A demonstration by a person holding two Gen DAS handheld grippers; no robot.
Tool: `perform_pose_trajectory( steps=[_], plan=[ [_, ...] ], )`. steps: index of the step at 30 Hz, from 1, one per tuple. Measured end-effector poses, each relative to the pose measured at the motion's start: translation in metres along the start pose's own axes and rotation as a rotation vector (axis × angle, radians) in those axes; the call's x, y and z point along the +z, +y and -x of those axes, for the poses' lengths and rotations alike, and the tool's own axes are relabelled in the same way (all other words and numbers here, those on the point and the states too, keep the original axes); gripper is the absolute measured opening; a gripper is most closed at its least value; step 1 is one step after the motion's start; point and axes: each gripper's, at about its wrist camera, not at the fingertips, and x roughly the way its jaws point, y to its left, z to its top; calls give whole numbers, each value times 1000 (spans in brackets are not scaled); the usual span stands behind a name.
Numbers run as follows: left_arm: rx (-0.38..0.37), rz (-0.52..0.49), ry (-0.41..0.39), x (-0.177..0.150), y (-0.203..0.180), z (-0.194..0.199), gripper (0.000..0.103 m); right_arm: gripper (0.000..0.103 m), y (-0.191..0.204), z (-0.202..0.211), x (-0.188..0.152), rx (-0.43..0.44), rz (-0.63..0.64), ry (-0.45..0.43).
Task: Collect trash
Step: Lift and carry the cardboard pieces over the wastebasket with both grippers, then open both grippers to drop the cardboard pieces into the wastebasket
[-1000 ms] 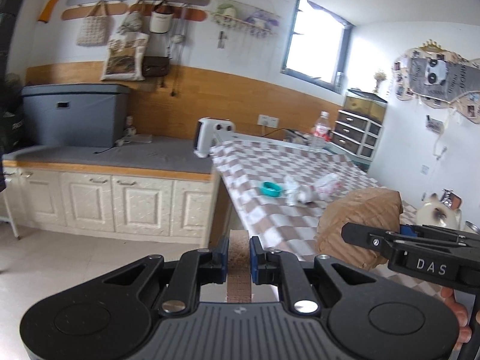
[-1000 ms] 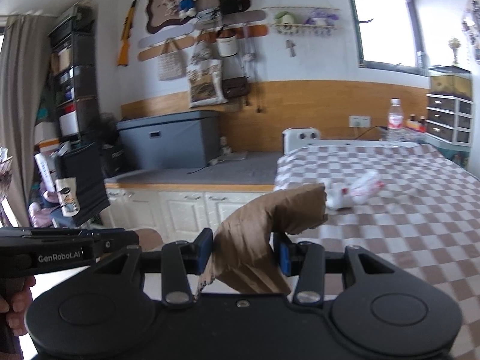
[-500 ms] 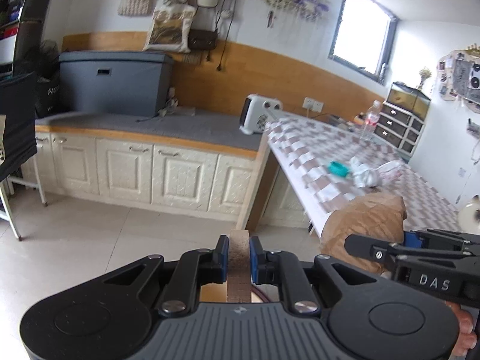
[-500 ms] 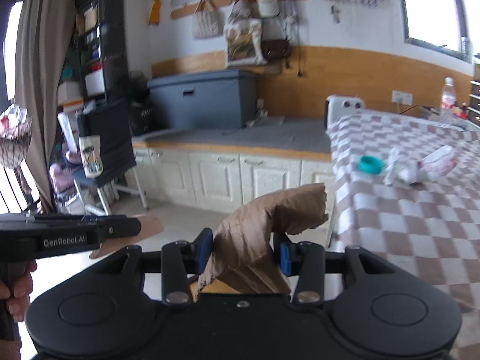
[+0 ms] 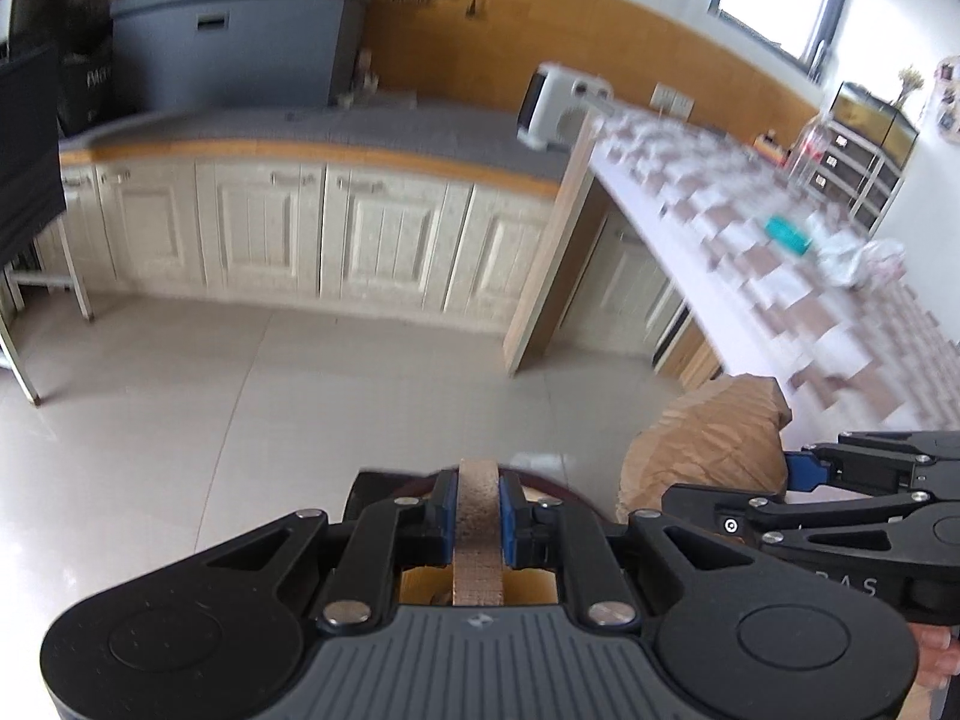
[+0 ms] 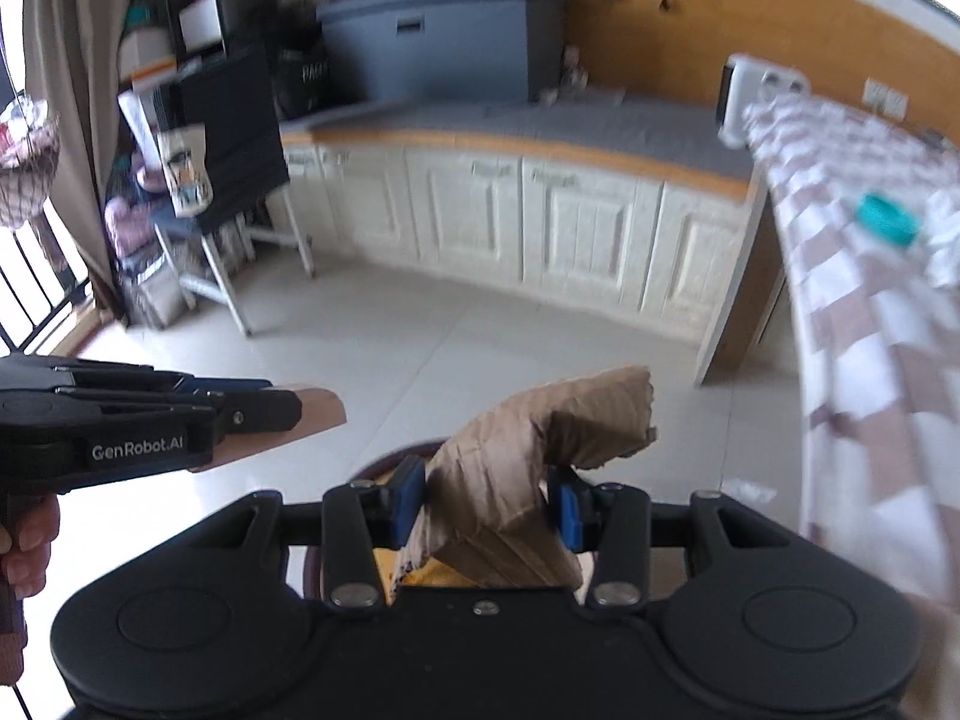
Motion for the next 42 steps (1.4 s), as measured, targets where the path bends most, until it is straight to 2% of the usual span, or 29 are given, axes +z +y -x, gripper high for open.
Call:
perform_pose_trajectory(
  steps=[10,14,19,24,27,29,30,31,35,42],
  plan=[
    [-4,5,184,-12,28,-66,15,46,0,-75,-15,-6,13,217],
    [-17,23,239,-20,35,-84,15,48,5,-85,-18,1,55,246],
    [-16,12,283,-23,35,-104,15,49,1,-101,-20,3,62,329],
    [-16,-18,299,-18,29,-119,15,50,3,-103,-19,36,62,325],
    [-15,-41,306,-12,21,-128,16,58,0,-106,-22,48,36,341],
    [-13,-41,315,-10,18,-133,24,61,-1,-110,-25,54,14,369],
    [-8,-37,320,-10,17,-135,38,64,0,-113,-26,54,9,387],
    [-2,-35,326,-10,16,-136,47,64,0,-114,-27,54,11,403],
    [10,-38,340,-13,17,-137,50,64,2,-115,-30,45,29,426],
    [42,-37,372,-20,24,-135,69,64,1,-117,-33,37,32,455]
  ],
)
